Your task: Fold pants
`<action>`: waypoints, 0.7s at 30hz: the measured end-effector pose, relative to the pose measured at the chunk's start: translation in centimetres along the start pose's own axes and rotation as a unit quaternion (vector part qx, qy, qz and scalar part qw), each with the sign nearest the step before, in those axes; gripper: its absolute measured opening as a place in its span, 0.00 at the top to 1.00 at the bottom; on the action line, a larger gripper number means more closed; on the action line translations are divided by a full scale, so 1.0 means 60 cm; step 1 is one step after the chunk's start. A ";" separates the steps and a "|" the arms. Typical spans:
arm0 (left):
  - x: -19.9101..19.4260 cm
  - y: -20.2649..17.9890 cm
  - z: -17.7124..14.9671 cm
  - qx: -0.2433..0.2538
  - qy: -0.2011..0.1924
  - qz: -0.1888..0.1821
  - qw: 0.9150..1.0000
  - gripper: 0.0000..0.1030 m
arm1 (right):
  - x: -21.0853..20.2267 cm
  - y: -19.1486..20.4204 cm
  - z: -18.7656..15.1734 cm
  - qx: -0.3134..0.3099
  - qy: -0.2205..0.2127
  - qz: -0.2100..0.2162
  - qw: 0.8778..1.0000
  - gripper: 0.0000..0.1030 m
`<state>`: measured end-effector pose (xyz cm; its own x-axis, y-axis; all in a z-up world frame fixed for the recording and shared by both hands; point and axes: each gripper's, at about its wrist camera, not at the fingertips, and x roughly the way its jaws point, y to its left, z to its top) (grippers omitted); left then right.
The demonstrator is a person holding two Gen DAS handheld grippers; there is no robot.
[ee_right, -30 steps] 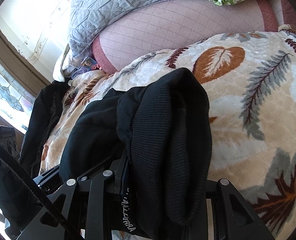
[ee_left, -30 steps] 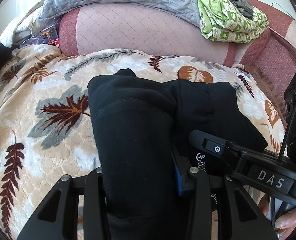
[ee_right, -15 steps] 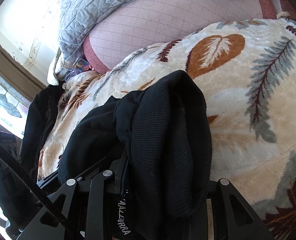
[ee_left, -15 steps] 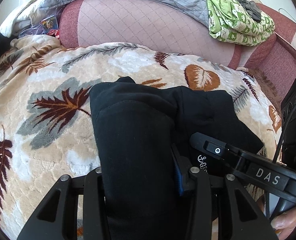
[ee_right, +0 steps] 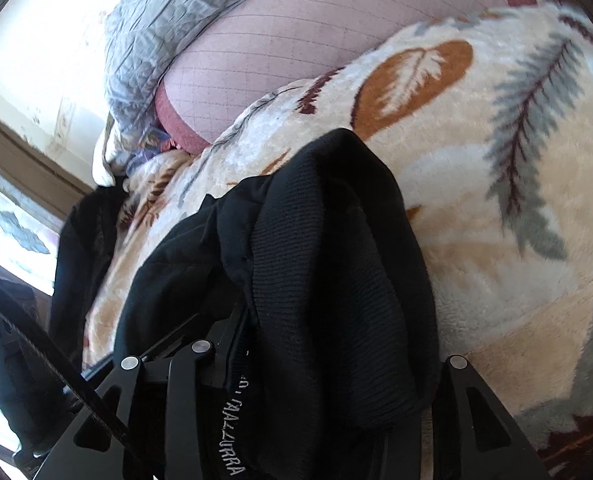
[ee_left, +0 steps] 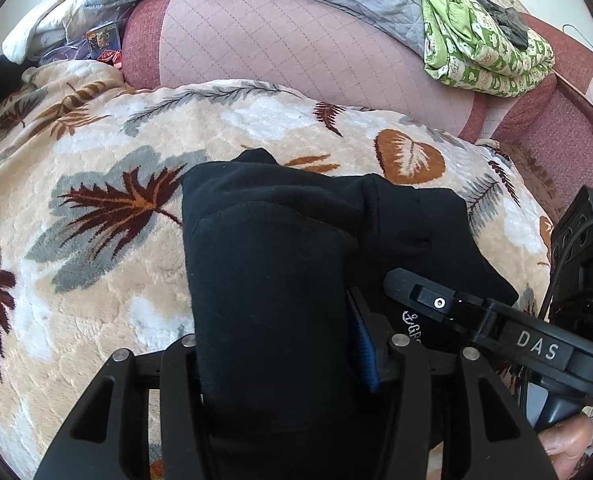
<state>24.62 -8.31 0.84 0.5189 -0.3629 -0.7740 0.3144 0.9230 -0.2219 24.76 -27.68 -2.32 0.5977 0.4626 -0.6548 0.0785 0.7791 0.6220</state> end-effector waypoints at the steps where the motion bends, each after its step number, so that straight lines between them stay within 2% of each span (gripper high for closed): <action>1: 0.001 0.000 0.000 0.000 -0.001 0.001 1.000 0.51 | 0.000 -0.004 -0.001 0.004 -0.002 0.006 1.000 0.58; 5: 0.005 0.005 -0.001 -0.003 0.001 0.006 1.000 0.44 | -0.001 -0.005 -0.004 -0.001 -0.005 0.011 1.000 0.58; 9: 0.015 0.017 0.000 -0.019 0.013 0.014 1.000 0.23 | -0.003 -0.008 -0.001 0.007 -0.001 0.015 1.000 0.58; 12: 0.016 0.019 0.000 -0.018 0.022 0.012 1.000 0.18 | -0.012 0.006 0.000 -0.003 -0.001 -0.014 1.000 0.53; 14: 0.015 0.019 0.004 -0.013 0.041 0.011 0.999 0.17 | -0.022 0.014 0.002 -0.012 -0.008 -0.040 0.999 0.44; 16: 0.003 0.026 0.007 -0.023 0.055 -0.005 0.998 0.17 | -0.038 0.017 0.004 -0.019 -0.020 -0.066 0.997 0.40; 19: -0.049 0.048 0.008 -0.056 0.034 -0.019 0.998 0.17 | -0.076 0.021 0.007 -0.022 -0.040 -0.085 0.995 0.38; 21: -0.076 0.057 0.006 -0.066 0.019 -0.021 0.997 0.17 | -0.118 0.038 0.008 -0.043 -0.082 -0.118 0.989 0.37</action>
<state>23.59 -3.56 3.82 0.4772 -0.3980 -0.7835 0.2264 0.9172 -0.3280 21.11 -29.38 3.95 0.6920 0.1946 -0.6952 0.1675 0.8934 0.4168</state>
